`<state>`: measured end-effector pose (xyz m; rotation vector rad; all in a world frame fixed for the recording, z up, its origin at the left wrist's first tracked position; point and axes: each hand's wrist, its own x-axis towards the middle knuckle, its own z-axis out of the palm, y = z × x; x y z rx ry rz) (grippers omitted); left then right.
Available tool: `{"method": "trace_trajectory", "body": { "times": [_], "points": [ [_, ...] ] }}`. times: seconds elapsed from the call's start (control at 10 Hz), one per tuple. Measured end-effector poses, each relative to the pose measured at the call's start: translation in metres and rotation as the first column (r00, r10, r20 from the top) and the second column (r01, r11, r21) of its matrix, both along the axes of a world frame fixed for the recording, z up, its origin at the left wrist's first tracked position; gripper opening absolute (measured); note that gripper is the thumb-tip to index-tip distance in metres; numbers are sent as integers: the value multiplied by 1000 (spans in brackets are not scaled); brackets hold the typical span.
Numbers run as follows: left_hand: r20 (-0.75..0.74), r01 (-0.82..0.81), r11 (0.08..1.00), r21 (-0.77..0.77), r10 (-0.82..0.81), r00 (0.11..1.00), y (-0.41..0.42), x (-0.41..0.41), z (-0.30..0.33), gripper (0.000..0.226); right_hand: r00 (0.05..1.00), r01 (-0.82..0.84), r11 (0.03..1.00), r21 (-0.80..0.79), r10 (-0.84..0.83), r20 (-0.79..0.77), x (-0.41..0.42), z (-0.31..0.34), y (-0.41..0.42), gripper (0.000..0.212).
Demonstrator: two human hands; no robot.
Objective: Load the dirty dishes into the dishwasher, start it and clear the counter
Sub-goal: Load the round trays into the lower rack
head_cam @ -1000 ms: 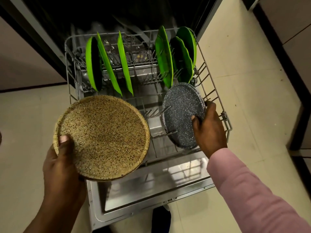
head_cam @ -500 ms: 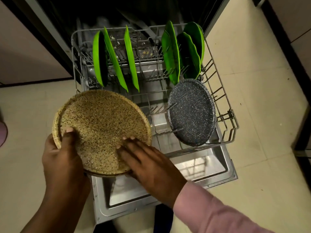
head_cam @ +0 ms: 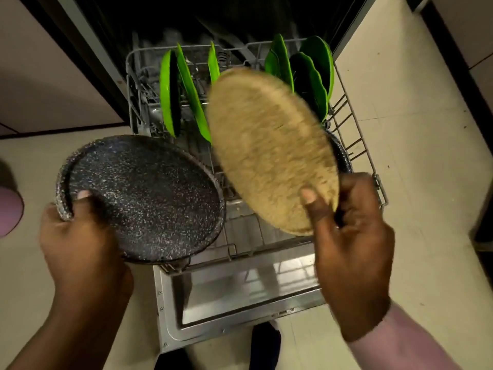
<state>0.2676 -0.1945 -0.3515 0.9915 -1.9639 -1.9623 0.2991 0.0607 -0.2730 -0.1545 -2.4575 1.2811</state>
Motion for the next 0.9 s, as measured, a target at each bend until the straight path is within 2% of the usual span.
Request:
{"method": "trace_trajectory", "body": {
  "times": [0.1,0.2,0.3,0.4,0.5,0.6,0.7,0.8,0.9],
  "points": [
    [0,-4,990,-138,4,1000,-8,1,-10,11,967,249,962,-112,-241,80,-17,-13,20,10],
    [-17,26,976,-215,-30,999,1,-1,3,7,931,333,941,-58,-318,180,-32,-43,29,15],
    [-39,37,976,-216,-46,998,9,-1,10,8,914,304,952,19,-298,276,-48,-74,35,24],
    [-32,56,973,-226,-65,997,18,0,15,9,832,206,952,224,-291,472,-60,-98,29,30],
    [-48,53,975,-214,-65,997,29,2,19,9,766,91,930,355,-294,572,-64,-102,23,34],
    [14,71,978,-194,-69,997,35,5,24,12,729,28,950,310,-232,644,-63,-98,30,37],
    [53,151,968,-202,-143,988,44,8,26,11,703,-61,945,322,-188,686,-48,-94,34,46],
    [119,256,907,-334,-229,966,61,10,25,23,741,-75,941,330,-169,649,-29,-97,29,51],
    [137,306,851,-426,-274,952,79,6,18,41,805,-27,943,331,-176,567,-21,-102,26,44]
  ]
}}
